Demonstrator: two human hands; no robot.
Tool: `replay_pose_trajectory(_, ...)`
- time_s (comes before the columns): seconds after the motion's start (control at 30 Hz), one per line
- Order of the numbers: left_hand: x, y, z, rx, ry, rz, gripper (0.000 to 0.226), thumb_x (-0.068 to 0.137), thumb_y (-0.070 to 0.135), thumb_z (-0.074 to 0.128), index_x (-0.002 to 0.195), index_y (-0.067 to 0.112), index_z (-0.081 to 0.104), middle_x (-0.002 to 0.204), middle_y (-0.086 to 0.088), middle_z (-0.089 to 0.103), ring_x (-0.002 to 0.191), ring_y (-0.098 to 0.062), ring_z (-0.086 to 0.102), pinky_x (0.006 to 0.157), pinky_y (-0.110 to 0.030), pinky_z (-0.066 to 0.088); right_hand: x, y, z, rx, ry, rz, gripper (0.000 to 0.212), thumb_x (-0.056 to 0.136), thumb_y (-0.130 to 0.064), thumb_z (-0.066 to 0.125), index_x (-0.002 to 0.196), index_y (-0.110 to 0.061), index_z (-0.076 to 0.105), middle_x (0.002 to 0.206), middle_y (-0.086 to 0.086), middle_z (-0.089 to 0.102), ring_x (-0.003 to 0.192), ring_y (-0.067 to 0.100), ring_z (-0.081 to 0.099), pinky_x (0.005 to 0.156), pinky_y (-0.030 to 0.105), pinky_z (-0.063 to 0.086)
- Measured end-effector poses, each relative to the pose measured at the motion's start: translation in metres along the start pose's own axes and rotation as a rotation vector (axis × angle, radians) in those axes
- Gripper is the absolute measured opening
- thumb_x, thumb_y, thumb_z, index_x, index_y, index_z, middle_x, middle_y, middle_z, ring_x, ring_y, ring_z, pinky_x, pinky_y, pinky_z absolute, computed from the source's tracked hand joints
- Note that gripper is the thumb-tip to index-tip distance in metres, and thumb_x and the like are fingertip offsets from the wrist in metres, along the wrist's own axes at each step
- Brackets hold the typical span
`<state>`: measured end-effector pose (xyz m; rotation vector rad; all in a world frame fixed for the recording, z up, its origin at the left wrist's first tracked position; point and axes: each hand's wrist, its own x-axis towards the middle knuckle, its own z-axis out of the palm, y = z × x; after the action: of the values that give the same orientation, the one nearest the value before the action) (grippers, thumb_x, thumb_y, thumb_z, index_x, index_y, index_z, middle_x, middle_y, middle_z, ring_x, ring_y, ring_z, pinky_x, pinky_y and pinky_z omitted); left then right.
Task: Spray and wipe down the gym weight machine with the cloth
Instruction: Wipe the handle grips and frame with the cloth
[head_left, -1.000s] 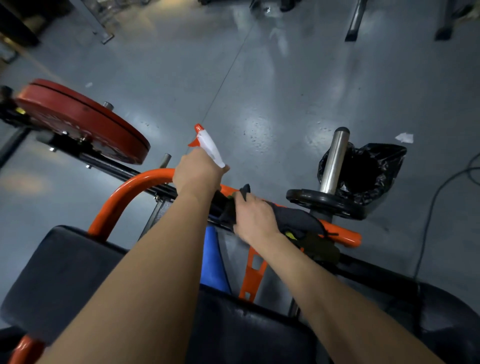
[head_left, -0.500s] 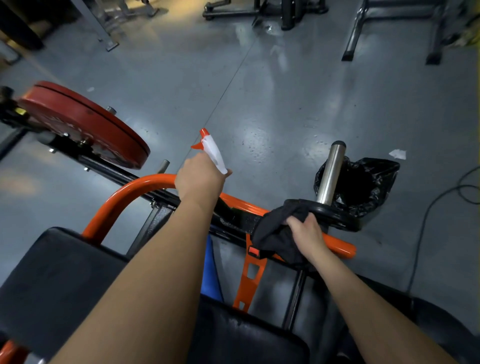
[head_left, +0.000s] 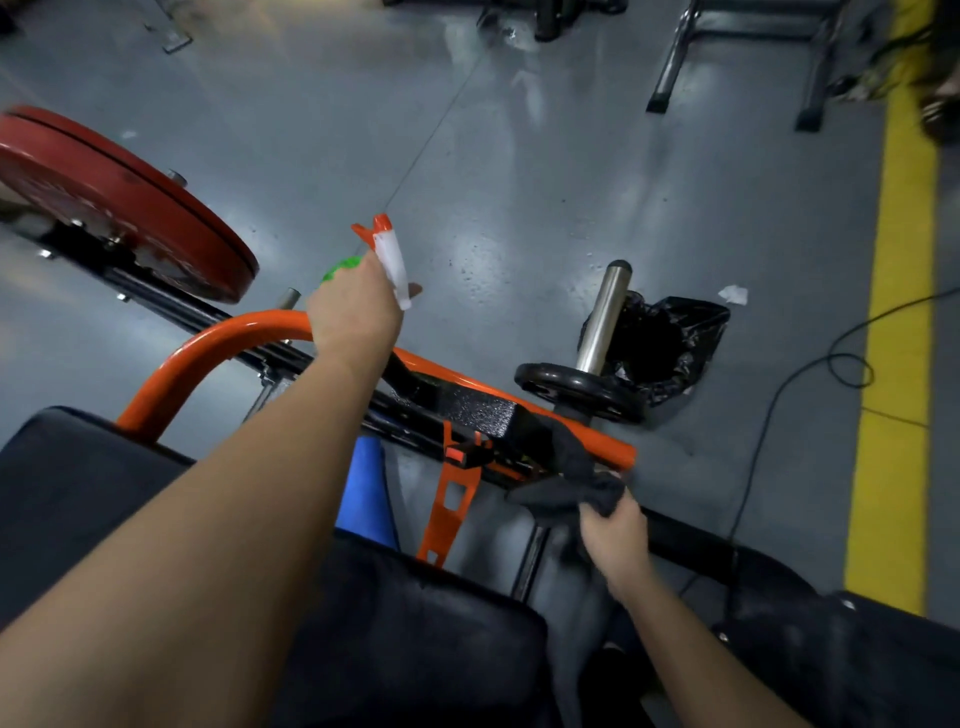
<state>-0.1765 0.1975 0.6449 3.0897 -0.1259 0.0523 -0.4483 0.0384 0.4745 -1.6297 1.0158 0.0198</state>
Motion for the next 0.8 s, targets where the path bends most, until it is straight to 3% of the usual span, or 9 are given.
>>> replay_pose_trajectory(0.13, -0.010, 0.001, -0.005, -0.130, 0.001, -0.008, 0.047, 0.092, 0.063, 0.062, 0.109, 0.019, 0.064, 0.103, -0.013, 0.068, 0.095, -0.039, 0.065, 0.074, -0.041, 0.046, -0.009, -0.014, -0.036, -0.003, -0.017, 0.002, 0.028, 0.091, -0.001, 0.059, 0.109, -0.021, 0.066, 0.096, 0.000, 0.069, 0.102, 0.027, 0.066, 0.084, 0.031, 0.046)
replay_pose_trajectory(0.27, -0.036, 0.022, -0.013, -0.251, 0.038, 0.006, 0.037, 0.095, 0.056, 0.062, 0.113, 0.024, 0.063, 0.110, -0.012, 0.070, 0.102, -0.039, 0.066, 0.078, -0.041, 0.045, -0.004, -0.056, -0.060, 0.102, -0.037, 0.032, 0.028, 0.095, -0.005, 0.058, 0.104, -0.031, 0.058, 0.096, -0.006, 0.065, 0.097, 0.021, 0.064, 0.089, 0.033, 0.051)
replay_pose_trajectory(0.37, -0.053, 0.051, -0.024, -0.368, 0.036, 0.005, 0.029, 0.097, 0.047, 0.062, 0.117, 0.025, 0.063, 0.117, -0.012, 0.067, 0.106, -0.041, 0.064, 0.080, -0.043, 0.045, -0.002, -0.087, -0.077, 0.156, -0.038, -0.022, 0.027, 0.096, -0.004, 0.057, 0.111, -0.025, 0.059, 0.097, -0.008, 0.065, 0.092, 0.013, 0.062, 0.074, 0.018, 0.048)
replay_pose_trajectory(0.43, -0.063, 0.067, -0.029, -0.472, -0.022, -0.016, 0.029, 0.094, 0.044, 0.066, 0.118, 0.027, 0.064, 0.120, -0.007, 0.069, 0.112, -0.037, 0.064, 0.087, -0.043, 0.049, 0.000, -0.109, -0.087, 0.178, -0.043, -0.044, 0.024, 0.096, -0.004, 0.057, 0.108, -0.024, 0.061, 0.094, -0.009, 0.067, 0.089, 0.012, 0.064, 0.068, 0.011, 0.048)
replay_pose_trajectory(0.53, -0.069, 0.082, -0.031, -0.719, -0.242, -0.043, 0.040, 0.083, 0.053, 0.072, 0.108, 0.025, 0.061, 0.099, 0.001, 0.074, 0.107, -0.031, 0.068, 0.091, -0.042, 0.054, 0.001, -0.137, -0.103, 0.213, -0.114, -0.069, 0.027, 0.092, -0.008, 0.059, 0.100, -0.032, 0.069, 0.096, -0.001, 0.074, 0.096, 0.021, 0.072, 0.083, 0.033, 0.059)
replay_pose_trajectory(0.6, -0.069, 0.092, -0.031, -0.825, -0.445, -0.025, 0.049, 0.076, 0.055, 0.073, 0.102, 0.015, 0.058, 0.084, 0.009, 0.071, 0.105, -0.028, 0.070, 0.090, -0.040, 0.055, 0.002, -0.163, -0.122, 0.217, -0.195, -0.104, 0.032, 0.092, -0.008, 0.060, 0.098, -0.037, 0.071, 0.097, -0.007, 0.075, 0.095, 0.013, 0.072, 0.086, 0.035, 0.058)
replay_pose_trajectory(0.7, -0.082, 0.103, -0.034, -1.055, -0.668, -0.073, 0.049, 0.089, 0.011, 0.073, 0.130, -0.001, 0.048, 0.111, -0.002, 0.073, 0.122, -0.023, 0.065, 0.087, -0.021, 0.054, 0.009, -0.194, -0.146, 0.209, -0.369, -0.196, 0.025, 0.093, -0.004, 0.064, 0.104, -0.023, 0.074, 0.102, 0.000, 0.078, 0.100, 0.016, 0.072, 0.091, 0.039, 0.058)
replay_pose_trajectory(0.73, -0.091, 0.109, -0.039, -1.137, -0.704, -0.081, 0.051, 0.093, -0.004, 0.067, 0.135, 0.000, 0.039, 0.119, -0.008, 0.070, 0.122, -0.020, 0.065, 0.086, -0.020, 0.054, 0.013, -0.206, -0.153, 0.229, -0.434, -0.213, 0.022, 0.091, -0.003, 0.066, 0.102, -0.020, 0.075, 0.102, 0.003, 0.078, 0.100, 0.023, 0.073, 0.090, 0.042, 0.058)
replay_pose_trajectory(0.8, -0.106, 0.114, -0.048, -1.256, -0.736, -0.085, 0.047, 0.096, -0.010, 0.058, 0.132, 0.009, 0.035, 0.116, -0.005, 0.072, 0.109, -0.009, 0.069, 0.083, -0.019, 0.055, 0.017, -0.225, -0.160, 0.275, -0.525, -0.234, 0.016, 0.087, -0.006, 0.070, 0.098, -0.017, 0.075, 0.096, 0.004, 0.078, 0.093, 0.027, 0.072, 0.081, 0.042, 0.058)
